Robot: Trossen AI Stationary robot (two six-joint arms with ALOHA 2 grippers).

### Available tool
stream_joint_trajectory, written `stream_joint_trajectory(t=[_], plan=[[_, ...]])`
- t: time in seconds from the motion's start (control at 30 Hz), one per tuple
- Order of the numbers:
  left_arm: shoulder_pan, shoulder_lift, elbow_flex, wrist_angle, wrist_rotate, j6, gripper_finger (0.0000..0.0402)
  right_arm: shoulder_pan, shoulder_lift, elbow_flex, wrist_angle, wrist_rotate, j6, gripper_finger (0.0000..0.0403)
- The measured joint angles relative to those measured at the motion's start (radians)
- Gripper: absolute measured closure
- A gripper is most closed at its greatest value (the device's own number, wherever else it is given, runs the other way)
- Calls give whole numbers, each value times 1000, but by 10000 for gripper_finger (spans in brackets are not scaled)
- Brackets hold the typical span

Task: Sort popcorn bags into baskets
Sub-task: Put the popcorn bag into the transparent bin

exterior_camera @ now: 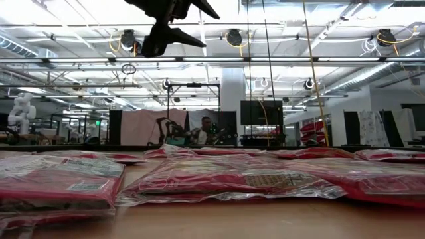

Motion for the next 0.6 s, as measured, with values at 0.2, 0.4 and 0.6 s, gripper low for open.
stream_joint_trajectory(t=[0.2, 0.4, 0.6], plan=[[-10, 0, 0, 0, 0, 11, 167, 39, 1, -138, 148, 0, 91, 394], [-24, 0, 0, 0, 22, 15, 167, 82, 1, -258, 318, -19, 201, 394], [-40, 0, 0, 0, 34, 24, 167, 99, 1, -339, 394, -14, 284, 394]])
